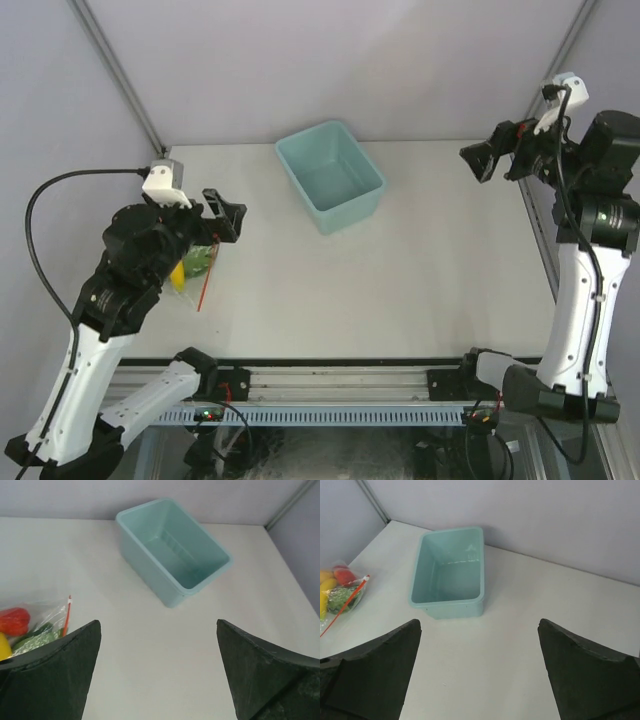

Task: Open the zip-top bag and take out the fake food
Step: Pick up the zipper food storage bag at the center of the board.

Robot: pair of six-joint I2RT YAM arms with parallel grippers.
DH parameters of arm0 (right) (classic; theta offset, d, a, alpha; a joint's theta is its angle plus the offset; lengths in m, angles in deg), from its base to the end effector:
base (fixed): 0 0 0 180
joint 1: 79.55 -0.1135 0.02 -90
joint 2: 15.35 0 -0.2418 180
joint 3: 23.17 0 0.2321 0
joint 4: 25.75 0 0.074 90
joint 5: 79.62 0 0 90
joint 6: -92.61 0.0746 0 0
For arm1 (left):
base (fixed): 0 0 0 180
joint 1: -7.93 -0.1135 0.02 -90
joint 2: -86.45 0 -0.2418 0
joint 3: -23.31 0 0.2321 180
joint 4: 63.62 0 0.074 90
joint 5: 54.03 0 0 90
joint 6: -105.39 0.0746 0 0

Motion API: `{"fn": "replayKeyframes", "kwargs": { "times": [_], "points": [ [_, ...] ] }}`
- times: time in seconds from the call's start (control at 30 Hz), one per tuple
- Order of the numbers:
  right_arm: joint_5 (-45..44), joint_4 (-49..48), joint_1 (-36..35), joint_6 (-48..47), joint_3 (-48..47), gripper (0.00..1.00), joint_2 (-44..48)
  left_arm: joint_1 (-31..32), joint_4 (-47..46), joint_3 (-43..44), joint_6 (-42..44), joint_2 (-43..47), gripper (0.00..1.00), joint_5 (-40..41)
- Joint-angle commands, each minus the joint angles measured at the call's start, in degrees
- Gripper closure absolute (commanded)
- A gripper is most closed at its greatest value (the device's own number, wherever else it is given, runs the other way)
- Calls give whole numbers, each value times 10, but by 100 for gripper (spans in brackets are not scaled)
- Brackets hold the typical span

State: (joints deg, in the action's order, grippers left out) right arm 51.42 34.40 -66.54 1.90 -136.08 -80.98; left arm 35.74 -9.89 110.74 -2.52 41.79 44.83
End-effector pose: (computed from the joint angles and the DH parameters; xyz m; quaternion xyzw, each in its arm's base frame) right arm 0.2105 0.0016 0.4753 -0.1388 0.7515 0.2024 0.6124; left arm 0.1499 -0.0661 0.4130 0.0174 0.7705 -0.1916 0.6078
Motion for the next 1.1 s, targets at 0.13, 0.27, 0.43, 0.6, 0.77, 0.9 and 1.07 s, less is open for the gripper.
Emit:
{"fn": "replayKeyframes", "kwargs": {
  "times": [0.13,0.27,0.43,0.6,0.77,0.9,1.07],
  "points": [
    [-153,36,-83,-12,-63,0,-77,-90,-25,3,-5,-18,0,-11],
    [-159,63,-134,-58,-59,0,-92,-131,-21,-16,-18,-13,0,-19],
    [-139,101,-182,-101,-38,0,-90,-168,-24,-56,-30,5,0,-38],
    [-72,111,-172,-115,-25,0,-73,-190,15,-87,-19,-6,5,-10],
    [5,22,-168,-173,100,0,14,-201,51,-108,11,-58,11,54],
    [43,-47,-195,-194,219,0,89,-205,39,-127,37,-114,18,91],
    [103,-84,-217,-179,317,0,121,-207,1,-149,64,-187,31,106]
  ]
}}
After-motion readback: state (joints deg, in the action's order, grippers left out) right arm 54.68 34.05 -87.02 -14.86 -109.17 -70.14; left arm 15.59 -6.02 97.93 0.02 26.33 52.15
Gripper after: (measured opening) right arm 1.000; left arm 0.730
